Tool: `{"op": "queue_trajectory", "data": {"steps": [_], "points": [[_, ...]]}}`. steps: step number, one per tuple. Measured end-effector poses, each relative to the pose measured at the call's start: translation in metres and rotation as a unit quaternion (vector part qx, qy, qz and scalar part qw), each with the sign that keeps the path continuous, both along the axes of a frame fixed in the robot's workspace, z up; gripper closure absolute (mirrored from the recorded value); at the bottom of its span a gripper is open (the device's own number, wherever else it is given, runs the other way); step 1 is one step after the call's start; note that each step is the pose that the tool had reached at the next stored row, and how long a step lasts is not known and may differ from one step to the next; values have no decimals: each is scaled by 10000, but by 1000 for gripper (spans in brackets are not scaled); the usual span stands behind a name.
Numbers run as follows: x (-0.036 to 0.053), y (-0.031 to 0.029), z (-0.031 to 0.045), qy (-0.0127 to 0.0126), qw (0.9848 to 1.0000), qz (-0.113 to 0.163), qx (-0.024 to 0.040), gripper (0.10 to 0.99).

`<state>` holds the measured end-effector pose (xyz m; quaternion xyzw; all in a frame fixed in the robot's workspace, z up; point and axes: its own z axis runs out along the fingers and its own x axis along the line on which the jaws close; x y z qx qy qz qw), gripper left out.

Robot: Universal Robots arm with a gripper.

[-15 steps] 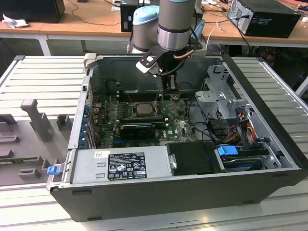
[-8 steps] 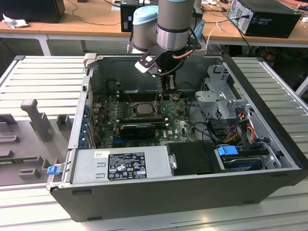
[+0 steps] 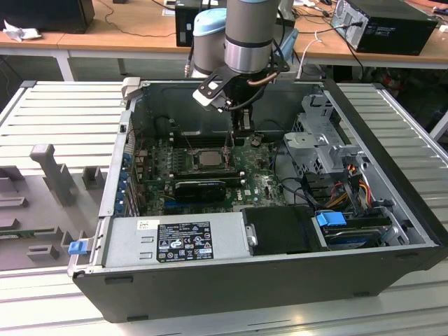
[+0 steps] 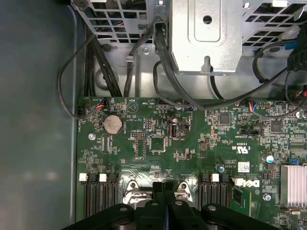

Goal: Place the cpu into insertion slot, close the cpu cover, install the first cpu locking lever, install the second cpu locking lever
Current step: 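Close the cpu cover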

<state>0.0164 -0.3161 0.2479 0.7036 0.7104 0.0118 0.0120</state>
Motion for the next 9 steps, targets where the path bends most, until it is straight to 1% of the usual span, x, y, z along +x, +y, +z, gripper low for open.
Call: {"op": "queue_trajectory", "data": {"steps": [7, 9], "points": [[-44, 0, -1, 0, 10000, 0, -1, 980], [-71, 0, -2, 0, 10000, 0, 0, 980]]}}
